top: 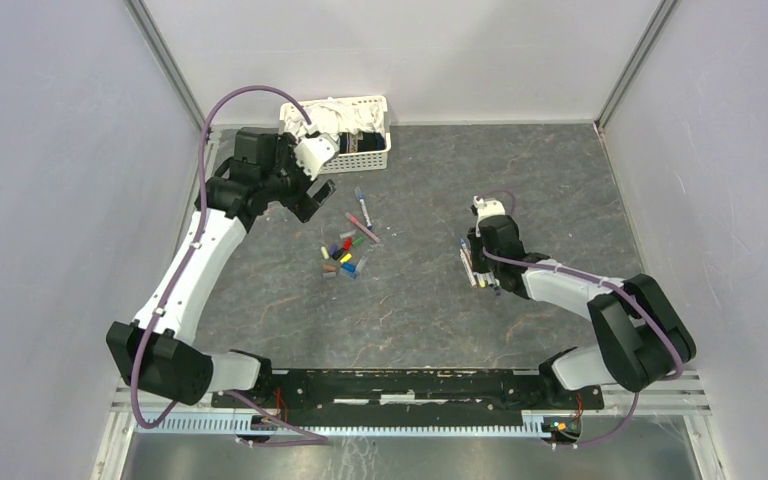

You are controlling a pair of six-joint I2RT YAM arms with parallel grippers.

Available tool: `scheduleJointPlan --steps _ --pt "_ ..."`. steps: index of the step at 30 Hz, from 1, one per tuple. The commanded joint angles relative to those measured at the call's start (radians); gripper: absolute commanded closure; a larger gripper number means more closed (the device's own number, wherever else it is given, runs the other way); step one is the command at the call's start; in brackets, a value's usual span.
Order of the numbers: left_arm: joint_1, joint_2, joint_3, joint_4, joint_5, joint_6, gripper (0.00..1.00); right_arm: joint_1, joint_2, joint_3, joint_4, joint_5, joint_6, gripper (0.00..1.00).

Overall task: Open the pen caps
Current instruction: Place the pen at the center of the board, then pick up the pen from the center of the board.

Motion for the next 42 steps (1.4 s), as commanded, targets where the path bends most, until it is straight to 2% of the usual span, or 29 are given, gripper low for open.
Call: scheduleJointPlan --steps 1,7,16,21,24,27,32,37,42 --pt "0.000 0.000 0.012 0.013 0.002 -0.047 0.00 -0.002 -0.057 -0.012 -0.003 0.016 -0.002 0.74" --pt "0.000 0.005 0.012 -0.002 0.029 -0.045 0.00 -0.001 -0.101 -0.057 0.004 -0.059 0.028 0.75" --pt "0.000 0.011 0.012 -0.016 0.042 -0.037 0.00 0.003 -0.090 -0.085 0.019 -0.114 0.061 0.91" --pt "0.001 0.002 0.018 -0.017 0.036 -0.041 0.00 0.018 -0.112 -0.041 -0.003 -0.071 0.060 0.86" --pt "0.000 -0.005 0.020 -0.013 0.031 -0.051 0.00 0.048 -0.125 0.018 -0.012 -0.020 0.049 0.75" --pt "0.001 -0.009 0.018 0.000 0.031 -0.084 0.00 0.111 -0.066 0.122 -0.017 0.029 0.037 0.65" --pt "0.002 -0.006 0.008 -0.006 0.035 -0.116 0.00 0.227 0.170 0.381 -0.015 0.006 0.019 0.55" --pt "0.005 -0.027 -0.017 -0.019 0.043 -0.111 0.00 0.267 0.447 0.696 -0.035 -0.067 0.011 0.48" --pt "0.010 -0.042 -0.040 -0.026 0.067 -0.108 0.00 0.269 0.677 0.933 -0.065 -0.075 0.011 0.45"
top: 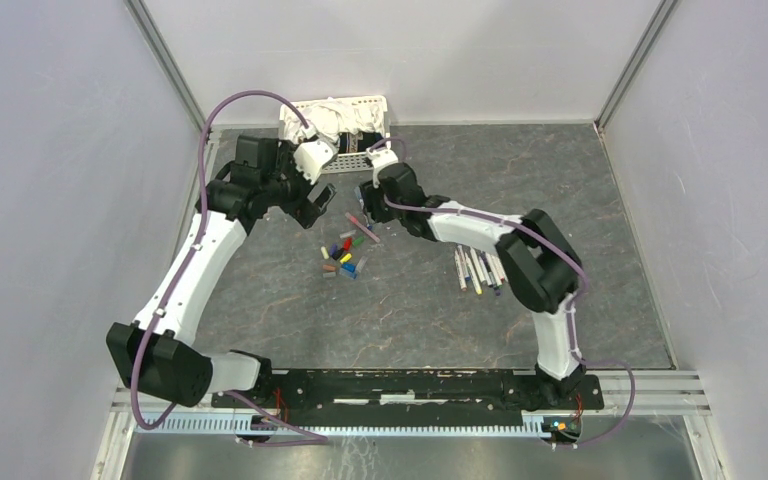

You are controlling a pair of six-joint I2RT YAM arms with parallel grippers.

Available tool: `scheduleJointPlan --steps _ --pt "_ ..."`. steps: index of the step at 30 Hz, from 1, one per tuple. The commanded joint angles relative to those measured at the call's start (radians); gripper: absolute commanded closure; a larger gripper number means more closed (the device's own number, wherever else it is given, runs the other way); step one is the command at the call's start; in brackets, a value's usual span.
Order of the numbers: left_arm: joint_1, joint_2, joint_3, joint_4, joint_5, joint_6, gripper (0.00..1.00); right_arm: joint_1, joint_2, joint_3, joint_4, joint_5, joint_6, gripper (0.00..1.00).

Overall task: Open the pen caps
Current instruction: Pick up the pen from the center of the board.

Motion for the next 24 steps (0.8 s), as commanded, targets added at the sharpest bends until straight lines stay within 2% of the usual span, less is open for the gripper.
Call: scheduleJointPlan --steps 1,9,14,18,23,24 --pt "0.008 -0.041 -0.021 -0.006 0.046 -0.039 0.00 -0.006 0.159 0.182 -0.041 -0.006 -0.012 0.44" --pt "0.010 -0.053 -0.037 -0.010 0.081 -0.037 0.00 -0.006 0.360 0.405 -0.125 0.021 -0.035 0.47" --pt "0.011 -0.068 -0.042 -0.021 0.085 -0.022 0.00 -0.007 0.397 0.418 -0.138 0.068 -0.060 0.56" --pt "0.011 -0.074 -0.042 -0.031 0.101 -0.013 0.00 -0.014 0.391 0.389 -0.139 0.086 -0.074 0.70" --pt "0.011 -0.067 -0.052 -0.047 0.122 0.006 0.00 -0.051 0.322 0.301 -0.115 0.079 -0.083 1.00" --pt "0.011 -0.066 -0.056 -0.057 0.136 0.021 0.00 -0.063 0.294 0.260 -0.092 0.062 -0.082 1.00"
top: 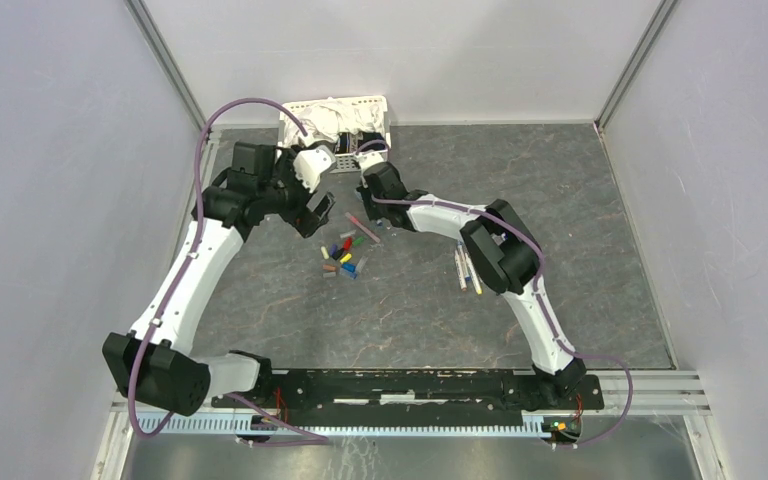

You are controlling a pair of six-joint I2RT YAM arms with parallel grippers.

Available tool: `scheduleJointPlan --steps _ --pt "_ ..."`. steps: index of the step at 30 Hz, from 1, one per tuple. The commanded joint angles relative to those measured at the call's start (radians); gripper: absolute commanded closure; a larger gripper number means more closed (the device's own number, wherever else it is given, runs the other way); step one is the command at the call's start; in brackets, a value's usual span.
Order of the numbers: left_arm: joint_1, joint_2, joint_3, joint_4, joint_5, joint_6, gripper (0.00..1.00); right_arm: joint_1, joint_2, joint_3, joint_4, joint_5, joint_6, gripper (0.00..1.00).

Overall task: Open the pen caps
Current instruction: Pick up the pen from the center of the board.

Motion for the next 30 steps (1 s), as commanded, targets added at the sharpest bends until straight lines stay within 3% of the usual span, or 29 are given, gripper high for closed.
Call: scheduleJointPlan --steps 1,6,11,18,22,30 --pt "0.005 -0.019 -0.024 -0.032 0.076 0.036 0.00 -0.056 -0.120 -0.148 0.031 0.004 -0.016 1.00" --pt "0.003 -0.051 -0.105 -0.065 0.173 0.164 0.00 -0.100 -0.360 -0.371 0.178 -0.159 -0.035 1.00" --pt "0.001 -0.044 -0.141 -0.148 0.278 0.333 0.00 -0.107 -0.583 -0.573 0.230 -0.520 -0.021 1.00" --pt "-0.006 -0.029 -0.168 -0.158 0.404 0.438 0.00 -0.080 -0.781 -0.851 0.341 -0.938 0.077 1.00" --pt "-0.028 -0.037 -0.179 -0.161 0.431 0.483 0.00 -0.047 -0.824 -0.905 0.382 -1.040 0.126 1.00" --pt "-0.136 -0.013 -0.182 -0.230 0.447 0.534 0.00 -0.011 -0.805 -0.859 0.397 -1.083 0.167 1.00"
